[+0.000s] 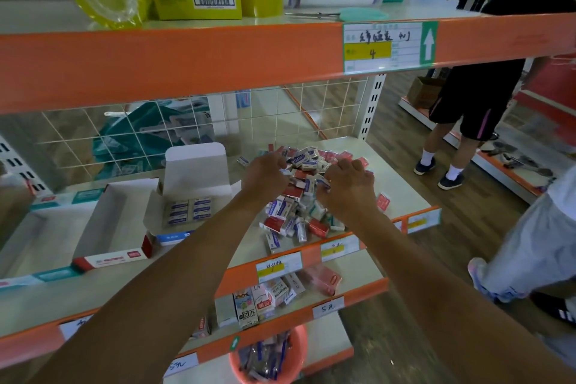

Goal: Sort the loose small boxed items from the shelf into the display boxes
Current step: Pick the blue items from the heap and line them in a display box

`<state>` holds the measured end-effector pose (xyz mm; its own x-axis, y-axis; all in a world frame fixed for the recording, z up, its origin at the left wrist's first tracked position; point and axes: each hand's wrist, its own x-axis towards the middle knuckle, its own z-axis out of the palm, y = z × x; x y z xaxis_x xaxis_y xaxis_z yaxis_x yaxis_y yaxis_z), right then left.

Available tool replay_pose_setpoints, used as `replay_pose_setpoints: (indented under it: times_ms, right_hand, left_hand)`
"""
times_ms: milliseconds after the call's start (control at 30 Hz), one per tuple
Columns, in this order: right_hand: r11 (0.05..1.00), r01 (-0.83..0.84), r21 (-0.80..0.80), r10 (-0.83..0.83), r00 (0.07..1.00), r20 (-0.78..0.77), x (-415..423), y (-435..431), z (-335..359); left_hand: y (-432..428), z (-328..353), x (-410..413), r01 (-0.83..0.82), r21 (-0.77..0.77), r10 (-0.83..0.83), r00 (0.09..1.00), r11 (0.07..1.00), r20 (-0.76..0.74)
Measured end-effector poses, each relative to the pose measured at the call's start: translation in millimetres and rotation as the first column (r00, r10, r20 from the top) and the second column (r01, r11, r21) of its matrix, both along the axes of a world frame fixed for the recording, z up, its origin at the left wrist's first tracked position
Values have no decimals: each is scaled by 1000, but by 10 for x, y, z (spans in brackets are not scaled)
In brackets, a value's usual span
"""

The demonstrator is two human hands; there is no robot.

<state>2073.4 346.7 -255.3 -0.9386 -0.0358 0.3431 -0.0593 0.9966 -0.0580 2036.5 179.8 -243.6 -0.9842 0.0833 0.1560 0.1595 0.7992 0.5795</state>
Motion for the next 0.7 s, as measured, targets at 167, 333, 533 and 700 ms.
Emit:
replay_pose_setpoints:
  times_ms: [167,333,533,700]
  right_hand:
    - [999,-37,-25,37,999,8,6,-145,66]
    - [987,-146,-59,146,989,-4,-5,-369,119]
    - [964,-260,-53,259,966,-18,8,-675,146]
    - [937,-344,-68,347,937,31,18,-926,220]
  left_hand:
    - [-130,68,53,-59,58,62,997,997,-40]
    - [-334,146,121,-81,65,75,993,995,87]
    - [-637,214,198,-133,182,109,985,974,135]
    - [-932,269,300,-136,201,104,981,970,165]
